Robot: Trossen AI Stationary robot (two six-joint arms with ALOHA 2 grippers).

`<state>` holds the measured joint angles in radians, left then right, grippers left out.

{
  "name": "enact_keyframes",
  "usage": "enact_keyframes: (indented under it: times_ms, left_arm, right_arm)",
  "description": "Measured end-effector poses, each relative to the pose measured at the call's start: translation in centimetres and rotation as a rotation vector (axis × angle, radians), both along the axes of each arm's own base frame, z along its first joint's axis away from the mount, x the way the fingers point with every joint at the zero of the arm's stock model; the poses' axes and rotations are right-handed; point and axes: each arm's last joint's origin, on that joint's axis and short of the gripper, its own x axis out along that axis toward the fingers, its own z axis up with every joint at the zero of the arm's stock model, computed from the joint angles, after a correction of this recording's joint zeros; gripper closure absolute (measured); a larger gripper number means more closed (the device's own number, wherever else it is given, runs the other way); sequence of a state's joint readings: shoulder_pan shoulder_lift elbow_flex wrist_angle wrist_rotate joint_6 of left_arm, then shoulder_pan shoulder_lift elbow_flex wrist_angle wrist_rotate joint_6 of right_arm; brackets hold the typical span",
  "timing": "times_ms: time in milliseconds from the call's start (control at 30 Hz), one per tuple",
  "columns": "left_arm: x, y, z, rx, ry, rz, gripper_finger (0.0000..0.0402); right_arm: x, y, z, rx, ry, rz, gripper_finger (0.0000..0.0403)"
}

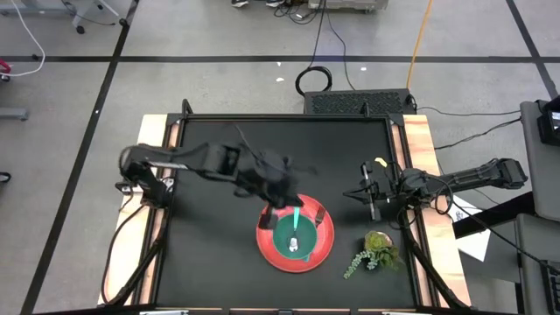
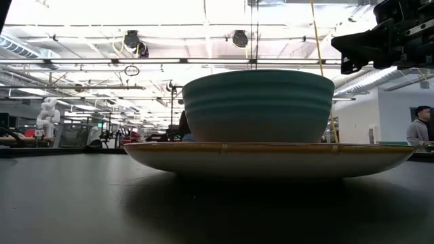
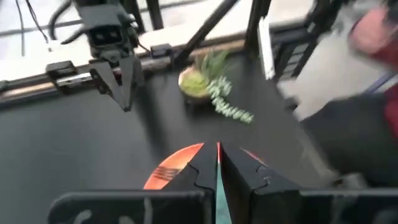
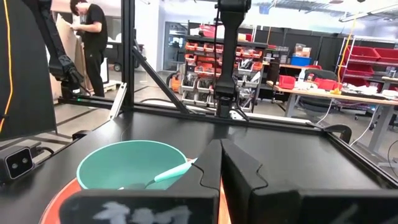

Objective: Set table place
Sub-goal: Return to Home Position

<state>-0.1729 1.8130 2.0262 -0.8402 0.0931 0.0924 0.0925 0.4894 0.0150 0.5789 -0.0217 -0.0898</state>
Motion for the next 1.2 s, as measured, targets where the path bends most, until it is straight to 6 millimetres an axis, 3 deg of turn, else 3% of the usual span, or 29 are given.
enact_keyframes:
  times_ms: [133,300,567,767,1200]
  left_arm:
    - [-1.9,1.8,2.3,-0.071,-0.045,0.041,0.0378]
    - [-3.4,2.4,4.0,-0.034,-0.116,0.018,0.0378]
    - [-3.5,1.8,4.8,0.022,-0.199,-0.041,0.0378]
    - [-3.5,2.8,4.7,0.03,-0.186,-0.015,0.0378]
    - [-8.1,5.0,7.0,0.001,-0.265,0.116,0.0378]
  right_arm:
    - [0.0,0.0,0.0,0.001,0.0,0.0,0.0403]
    - [0.0,0.0,0.0,0.001,0.0,0.0,0.0403]
    - [0.0,0.0,0.0,0.001,0.0,0.0,0.0403]
    - [0.0,0.0,0.0,0.011,0.002,0.001,0.0403]
    - [0.0,0.0,0.0,0.018,0.001,0.002,0.0403]
